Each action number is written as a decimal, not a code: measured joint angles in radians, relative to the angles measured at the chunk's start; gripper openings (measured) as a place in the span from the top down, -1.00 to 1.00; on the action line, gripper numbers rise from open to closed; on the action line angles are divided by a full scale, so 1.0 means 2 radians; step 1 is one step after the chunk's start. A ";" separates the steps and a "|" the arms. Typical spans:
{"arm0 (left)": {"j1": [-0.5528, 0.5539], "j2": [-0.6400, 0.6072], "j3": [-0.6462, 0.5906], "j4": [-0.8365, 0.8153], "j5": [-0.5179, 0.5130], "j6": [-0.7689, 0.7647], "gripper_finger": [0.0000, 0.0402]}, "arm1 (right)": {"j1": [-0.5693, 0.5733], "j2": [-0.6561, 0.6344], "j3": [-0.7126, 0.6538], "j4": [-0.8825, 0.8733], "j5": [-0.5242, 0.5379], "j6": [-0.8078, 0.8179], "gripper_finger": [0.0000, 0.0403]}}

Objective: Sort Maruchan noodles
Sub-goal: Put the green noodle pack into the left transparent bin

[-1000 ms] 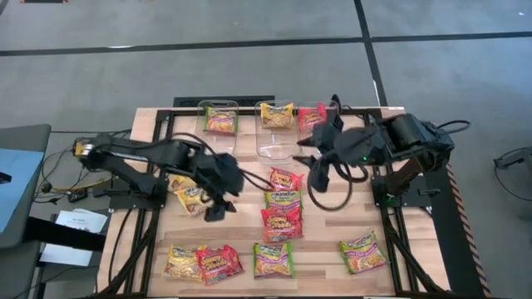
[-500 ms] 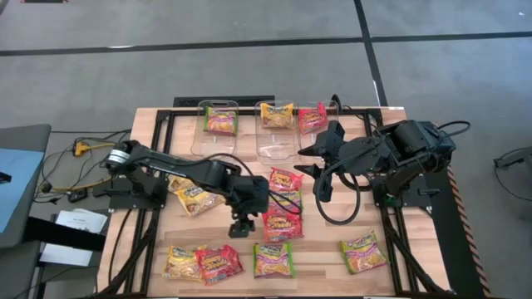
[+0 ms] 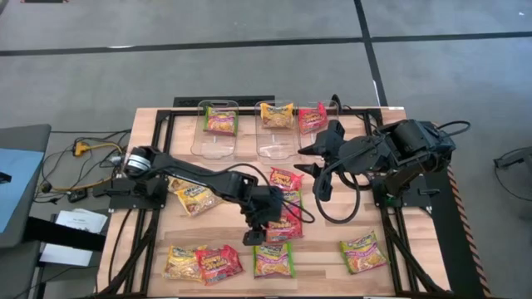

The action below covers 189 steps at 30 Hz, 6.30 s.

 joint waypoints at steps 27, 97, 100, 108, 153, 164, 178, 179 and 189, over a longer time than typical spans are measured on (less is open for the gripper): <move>-0.056 0.089 -0.001 0.065 -0.032 -0.011 -0.15 | 0.000 0.003 0.000 0.005 -0.001 0.043 -0.02; -0.079 0.029 -0.001 -0.119 -0.185 0.009 1.00 | -0.091 0.003 -0.001 -0.027 0.002 0.047 -0.02; -0.072 0.013 0.000 -0.131 -0.197 0.010 1.00 | -0.118 0.003 -0.001 -0.044 0.002 0.047 -0.02; -0.052 -0.026 0.000 -0.172 -0.219 0.016 1.00 | -0.182 0.003 -0.001 -0.044 -0.058 -0.004 -0.02; 0.078 -0.196 0.001 -0.172 -0.424 0.068 1.00 | -0.392 0.142 0.000 -0.007 -0.507 -0.315 -0.22; 0.078 -0.196 0.001 -0.170 -0.436 0.068 1.00 | -0.377 0.175 -0.001 0.018 -0.523 -0.332 -0.14; 0.078 -0.196 0.001 -0.142 -0.446 0.099 1.00 | -0.349 0.183 -0.001 0.045 -0.510 -0.352 -0.13; 0.078 -0.196 0.001 -0.139 -0.447 0.102 1.00 | -0.347 0.186 -0.001 0.044 -0.511 -0.352 -0.13; 0.078 -0.195 0.001 -0.128 -0.467 0.137 1.00 | -0.337 0.207 -0.001 0.021 -0.508 -0.352 -0.13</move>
